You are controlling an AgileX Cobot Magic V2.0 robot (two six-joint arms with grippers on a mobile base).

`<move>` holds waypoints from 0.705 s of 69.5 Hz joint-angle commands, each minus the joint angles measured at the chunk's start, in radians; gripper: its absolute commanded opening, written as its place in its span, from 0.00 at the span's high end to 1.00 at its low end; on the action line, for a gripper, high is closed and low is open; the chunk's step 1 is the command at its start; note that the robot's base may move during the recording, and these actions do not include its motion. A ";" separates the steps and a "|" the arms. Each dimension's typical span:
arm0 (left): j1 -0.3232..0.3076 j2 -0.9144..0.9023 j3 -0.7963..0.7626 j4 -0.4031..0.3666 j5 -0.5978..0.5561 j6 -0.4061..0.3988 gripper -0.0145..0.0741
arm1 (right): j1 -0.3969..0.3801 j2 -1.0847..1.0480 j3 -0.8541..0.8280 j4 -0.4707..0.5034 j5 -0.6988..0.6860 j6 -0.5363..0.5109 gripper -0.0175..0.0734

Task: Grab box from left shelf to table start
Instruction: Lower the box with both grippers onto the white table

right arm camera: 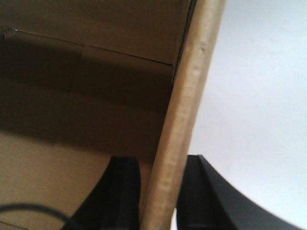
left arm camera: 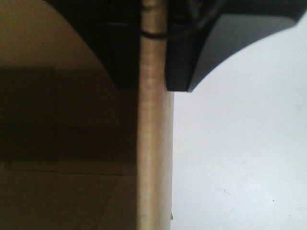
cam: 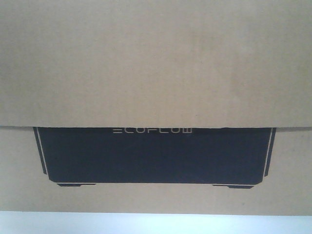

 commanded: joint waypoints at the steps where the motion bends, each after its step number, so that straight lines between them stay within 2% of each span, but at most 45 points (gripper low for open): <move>1: -0.016 -0.025 -0.040 -0.093 -0.100 -0.007 0.67 | 0.014 -0.031 -0.037 0.131 -0.035 -0.013 0.55; 8: -0.016 -0.025 -0.040 -0.093 -0.094 -0.007 0.40 | 0.014 -0.031 -0.037 0.131 -0.032 -0.013 0.35; 13: -0.016 -0.025 -0.040 -0.093 -0.079 -0.007 0.27 | 0.014 -0.031 -0.037 0.131 -0.030 -0.013 0.25; 17: -0.016 -0.025 -0.040 -0.091 -0.064 -0.007 0.21 | 0.014 -0.031 -0.037 0.130 -0.029 -0.013 0.20; 34: -0.015 -0.047 -0.040 -0.067 -0.040 -0.007 0.21 | 0.014 -0.046 -0.037 0.091 -0.023 -0.012 0.18; 49: -0.015 -0.105 -0.040 -0.010 -0.034 -0.007 0.21 | 0.009 -0.096 -0.037 0.017 -0.022 -0.001 0.18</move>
